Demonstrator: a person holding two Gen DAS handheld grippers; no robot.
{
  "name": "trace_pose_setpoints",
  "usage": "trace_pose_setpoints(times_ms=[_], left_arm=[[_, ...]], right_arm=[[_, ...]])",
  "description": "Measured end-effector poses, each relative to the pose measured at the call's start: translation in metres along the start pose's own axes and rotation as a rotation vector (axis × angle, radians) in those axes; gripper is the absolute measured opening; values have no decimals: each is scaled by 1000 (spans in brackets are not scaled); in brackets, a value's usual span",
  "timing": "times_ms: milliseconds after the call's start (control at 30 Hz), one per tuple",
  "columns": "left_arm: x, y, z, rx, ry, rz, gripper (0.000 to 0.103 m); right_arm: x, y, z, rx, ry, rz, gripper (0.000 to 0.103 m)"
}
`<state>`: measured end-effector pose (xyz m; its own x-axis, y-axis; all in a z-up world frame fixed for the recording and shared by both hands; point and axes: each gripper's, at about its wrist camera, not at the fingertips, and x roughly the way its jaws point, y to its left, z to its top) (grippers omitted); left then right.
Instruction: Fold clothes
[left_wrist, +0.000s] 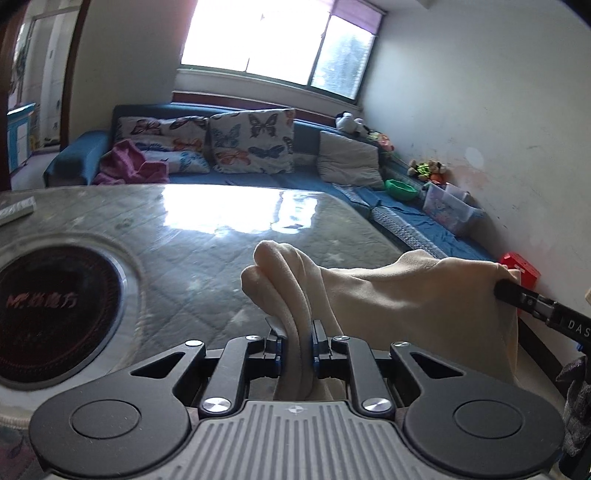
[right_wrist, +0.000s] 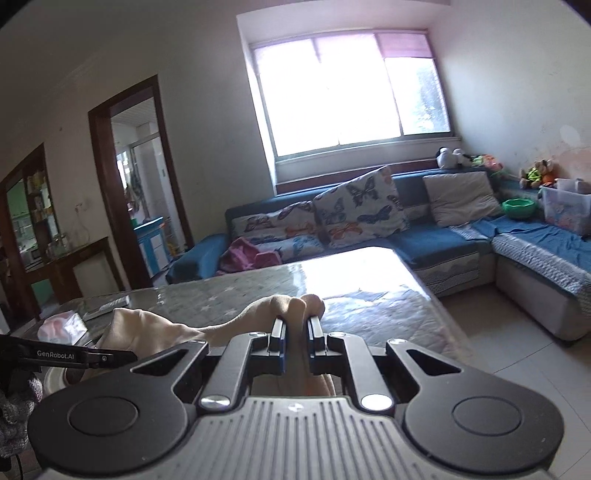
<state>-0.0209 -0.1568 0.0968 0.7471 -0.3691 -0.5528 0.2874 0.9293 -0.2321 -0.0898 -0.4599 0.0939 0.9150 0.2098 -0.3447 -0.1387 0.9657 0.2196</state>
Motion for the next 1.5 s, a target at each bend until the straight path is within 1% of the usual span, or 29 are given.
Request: trace_pose_setpoints(times_ms=[300,467,767,1067,1500], left_arm=[[25,-45,3,82,22,-50,16],[40,-59,4,108,40,-60,16],[64,-84,5,160,54,-52,16],[82,-95,5,193,66,-45,16],[103,-93,3,195,98,-24,16]], right_arm=[[-24,-34,9,17,-47,-97,10],[-24,-51,9,31,-47,-127,10],[-14,-74,7,44,-32,-160,10],[-1,-89,4,51,-5,-183,10],[24,-99,2,49,46,-194,10]])
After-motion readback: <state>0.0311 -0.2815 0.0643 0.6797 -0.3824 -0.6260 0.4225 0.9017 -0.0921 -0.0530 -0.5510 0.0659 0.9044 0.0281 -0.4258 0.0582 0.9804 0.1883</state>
